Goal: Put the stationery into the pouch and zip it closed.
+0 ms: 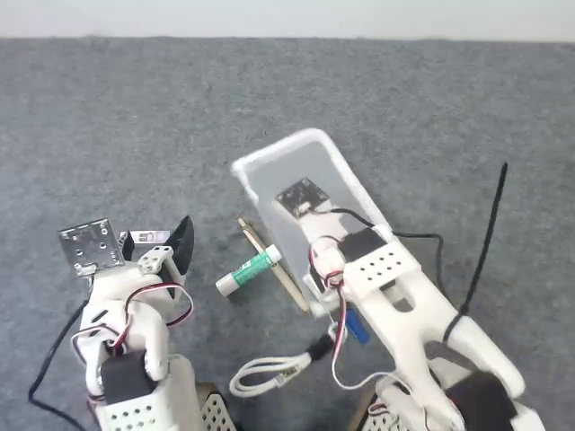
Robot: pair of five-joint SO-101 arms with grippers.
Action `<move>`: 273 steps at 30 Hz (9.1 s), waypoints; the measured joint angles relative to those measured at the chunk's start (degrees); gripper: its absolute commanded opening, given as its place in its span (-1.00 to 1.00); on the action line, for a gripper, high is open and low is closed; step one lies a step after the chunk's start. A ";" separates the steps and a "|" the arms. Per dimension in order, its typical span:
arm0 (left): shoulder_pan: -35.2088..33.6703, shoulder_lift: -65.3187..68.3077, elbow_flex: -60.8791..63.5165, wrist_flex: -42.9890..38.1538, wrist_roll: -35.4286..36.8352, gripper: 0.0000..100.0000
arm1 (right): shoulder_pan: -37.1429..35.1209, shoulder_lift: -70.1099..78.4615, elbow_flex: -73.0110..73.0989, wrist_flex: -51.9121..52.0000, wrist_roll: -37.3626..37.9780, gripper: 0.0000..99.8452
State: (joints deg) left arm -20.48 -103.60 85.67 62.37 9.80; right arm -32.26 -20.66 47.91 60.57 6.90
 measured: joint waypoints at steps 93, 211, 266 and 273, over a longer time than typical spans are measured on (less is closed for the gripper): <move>0.09 0.00 1.76 -2.46 0.00 -0.36 | -11.87 7.82 4.57 -3.69 -27.69 -1.00; 19.87 0.00 0.18 -3.16 -0.88 -0.75 | -10.55 -38.33 16.35 -28.13 12.04 -0.99; 15.47 0.00 0.18 -2.99 -4.22 -0.97 | 11.34 -38.33 17.93 -26.64 12.13 -0.99; 15.38 0.00 0.18 -2.37 -6.07 -0.58 | 10.81 -38.33 17.93 -26.46 12.13 -0.99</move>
State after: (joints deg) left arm -5.10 -103.60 85.85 60.00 3.74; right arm -21.45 -58.99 65.85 34.11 19.03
